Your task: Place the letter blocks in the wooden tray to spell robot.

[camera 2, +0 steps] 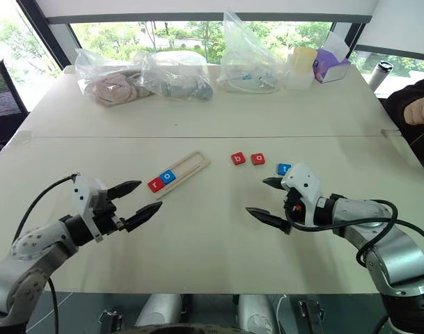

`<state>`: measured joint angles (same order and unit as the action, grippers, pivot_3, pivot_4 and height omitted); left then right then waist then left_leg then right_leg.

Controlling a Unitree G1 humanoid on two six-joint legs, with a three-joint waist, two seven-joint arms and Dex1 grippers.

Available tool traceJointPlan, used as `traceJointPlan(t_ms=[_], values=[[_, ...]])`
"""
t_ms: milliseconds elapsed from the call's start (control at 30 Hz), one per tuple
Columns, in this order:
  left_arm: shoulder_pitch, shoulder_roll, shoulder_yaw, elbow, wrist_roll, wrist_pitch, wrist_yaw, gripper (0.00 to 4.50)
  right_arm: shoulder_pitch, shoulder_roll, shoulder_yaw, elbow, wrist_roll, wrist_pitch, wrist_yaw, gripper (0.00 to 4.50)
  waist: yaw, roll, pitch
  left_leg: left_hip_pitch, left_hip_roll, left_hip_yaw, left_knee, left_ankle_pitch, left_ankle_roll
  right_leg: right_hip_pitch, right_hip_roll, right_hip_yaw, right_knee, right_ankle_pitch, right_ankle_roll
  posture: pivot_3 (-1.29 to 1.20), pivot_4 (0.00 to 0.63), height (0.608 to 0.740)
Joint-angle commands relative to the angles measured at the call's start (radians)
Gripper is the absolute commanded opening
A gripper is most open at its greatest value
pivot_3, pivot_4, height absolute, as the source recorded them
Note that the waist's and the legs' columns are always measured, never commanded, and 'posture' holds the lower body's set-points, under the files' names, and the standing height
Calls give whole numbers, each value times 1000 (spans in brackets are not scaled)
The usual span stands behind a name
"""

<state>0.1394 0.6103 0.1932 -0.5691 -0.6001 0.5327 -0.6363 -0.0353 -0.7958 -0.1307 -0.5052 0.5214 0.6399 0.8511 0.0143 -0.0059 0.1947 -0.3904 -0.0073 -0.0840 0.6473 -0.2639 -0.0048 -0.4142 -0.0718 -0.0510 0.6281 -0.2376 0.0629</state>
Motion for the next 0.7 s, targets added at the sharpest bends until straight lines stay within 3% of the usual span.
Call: traceJointPlan(t_ms=[33, 700], values=[[-8, 28, 28, -1, -15, -5, -35, 4500, 7, -4, -25, -31, 11, -12, -5, 4478, 0, 0, 0, 0, 0, 0, 0, 0, 0, 0, 0, 0, 0, 0, 0, 0, 150, 740], [6, 44, 10, 41, 54, -49, -61, 4500, -79, 19, 49, 5, 5, -17, -17, 4478, 0, 0, 0, -1, 2, 3, -1, 0, 0, -3, 0, 2, 0, 0, 0, 0, 150, 740]])
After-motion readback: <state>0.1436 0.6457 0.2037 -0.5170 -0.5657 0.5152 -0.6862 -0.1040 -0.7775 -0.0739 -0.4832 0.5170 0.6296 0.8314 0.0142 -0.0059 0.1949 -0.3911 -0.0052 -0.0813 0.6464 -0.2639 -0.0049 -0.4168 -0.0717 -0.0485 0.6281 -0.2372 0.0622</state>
